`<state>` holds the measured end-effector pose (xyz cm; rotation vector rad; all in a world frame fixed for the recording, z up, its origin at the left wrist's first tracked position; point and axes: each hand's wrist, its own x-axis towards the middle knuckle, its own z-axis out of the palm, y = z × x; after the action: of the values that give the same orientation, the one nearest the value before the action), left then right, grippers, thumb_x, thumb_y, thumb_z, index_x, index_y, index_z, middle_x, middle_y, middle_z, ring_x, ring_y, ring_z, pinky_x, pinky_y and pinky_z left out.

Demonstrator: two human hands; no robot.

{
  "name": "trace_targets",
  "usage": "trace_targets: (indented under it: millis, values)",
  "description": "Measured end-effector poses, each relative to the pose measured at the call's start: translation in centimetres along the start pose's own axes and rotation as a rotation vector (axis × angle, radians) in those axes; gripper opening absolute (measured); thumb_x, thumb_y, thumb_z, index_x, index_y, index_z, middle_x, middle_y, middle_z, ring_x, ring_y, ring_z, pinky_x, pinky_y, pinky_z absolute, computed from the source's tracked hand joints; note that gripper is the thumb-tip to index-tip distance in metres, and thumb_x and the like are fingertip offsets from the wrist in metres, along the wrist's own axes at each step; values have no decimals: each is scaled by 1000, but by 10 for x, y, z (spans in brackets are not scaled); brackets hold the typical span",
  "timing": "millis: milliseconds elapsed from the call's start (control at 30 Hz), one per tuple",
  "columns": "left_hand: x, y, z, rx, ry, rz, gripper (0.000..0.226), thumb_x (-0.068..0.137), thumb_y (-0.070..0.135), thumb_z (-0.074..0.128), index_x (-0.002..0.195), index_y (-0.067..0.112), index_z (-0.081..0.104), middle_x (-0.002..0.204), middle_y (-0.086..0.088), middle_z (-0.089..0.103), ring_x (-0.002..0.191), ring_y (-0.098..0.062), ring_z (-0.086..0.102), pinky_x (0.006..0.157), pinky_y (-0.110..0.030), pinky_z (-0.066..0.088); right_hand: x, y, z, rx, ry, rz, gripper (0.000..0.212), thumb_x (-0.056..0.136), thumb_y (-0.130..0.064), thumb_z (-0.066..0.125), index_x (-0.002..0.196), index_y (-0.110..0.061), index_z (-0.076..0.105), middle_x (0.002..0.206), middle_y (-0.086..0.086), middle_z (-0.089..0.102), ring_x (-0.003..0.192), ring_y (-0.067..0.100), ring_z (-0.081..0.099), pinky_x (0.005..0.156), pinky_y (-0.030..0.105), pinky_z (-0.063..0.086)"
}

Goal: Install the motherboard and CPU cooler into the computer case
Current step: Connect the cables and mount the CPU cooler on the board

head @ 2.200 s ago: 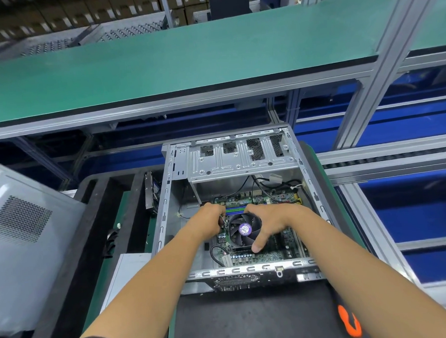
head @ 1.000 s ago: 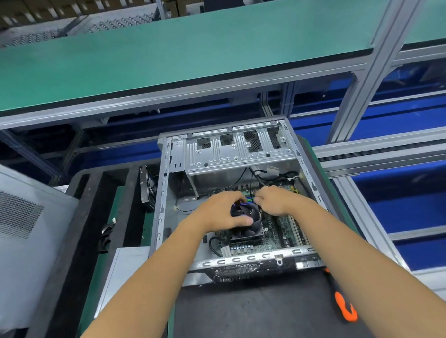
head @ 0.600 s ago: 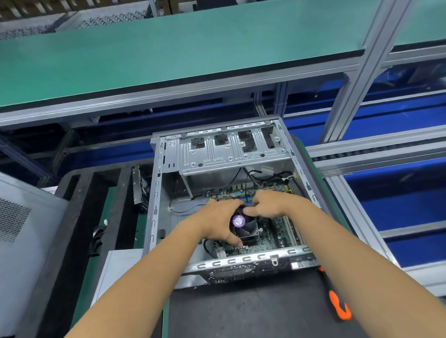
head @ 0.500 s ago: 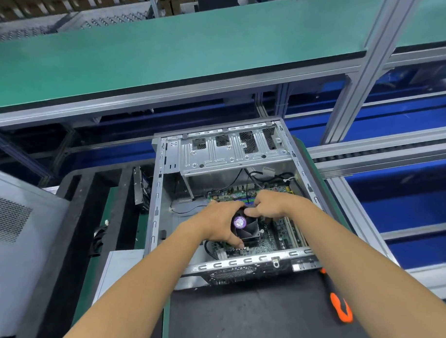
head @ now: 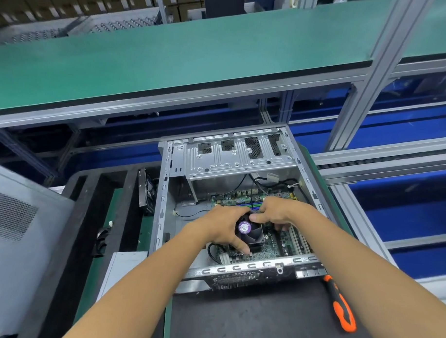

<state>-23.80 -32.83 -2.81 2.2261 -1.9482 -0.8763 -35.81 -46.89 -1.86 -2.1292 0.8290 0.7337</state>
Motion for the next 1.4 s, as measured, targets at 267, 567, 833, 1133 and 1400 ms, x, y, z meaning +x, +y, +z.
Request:
trace_targets:
  millis: [267, 567, 833, 1133, 1400]
  values:
    - [-3, -5, 5, -21, 24, 29, 98, 57, 69, 73, 137, 29, 33, 135, 11, 50, 124, -14, 44, 105, -37, 20, -2, 1, 4, -156, 160, -123, 53, 95, -56, 47, 66, -12, 48, 61, 3, 45, 56, 20, 42, 55, 31, 32]
    - [-12, -7, -9, -125, 422, -108, 41, 93, 47, 48, 123, 19, 51, 114, 1, 60, 102, -20, 52, 92, -40, 38, -14, -6, -3, 0, 704, -437, 46, 100, -36, 45, 61, -12, 48, 57, 5, 49, 55, 21, 46, 53, 33, 31]
    - [-14, 1, -14, 45, 504, -222, 36, 98, 27, 47, 64, 15, 45, 62, -2, 53, 62, -22, 51, 59, -33, 34, -35, -14, -24, 28, 651, -291, 27, 91, 2, 39, 92, -16, 59, 92, 4, 62, 81, 24, 59, 70, 38, 51]
    - [-8, 41, -21, -58, 482, -40, 19, 87, 6, 46, 99, 18, 56, 97, 0, 63, 86, -24, 58, 79, -38, 45, -77, -9, -40, 6, 652, -312, 15, 93, -8, 48, 93, -19, 59, 95, 4, 64, 86, 27, 61, 75, 38, 52]
    - [17, 108, -25, -82, 485, 128, 10, 93, 21, 50, 99, 16, 57, 97, 0, 64, 81, -17, 58, 75, -37, 51, -110, 30, -54, 35, 873, -109, 11, 91, -12, 47, 91, -12, 58, 94, 7, 62, 81, 24, 57, 63, 31, 43]
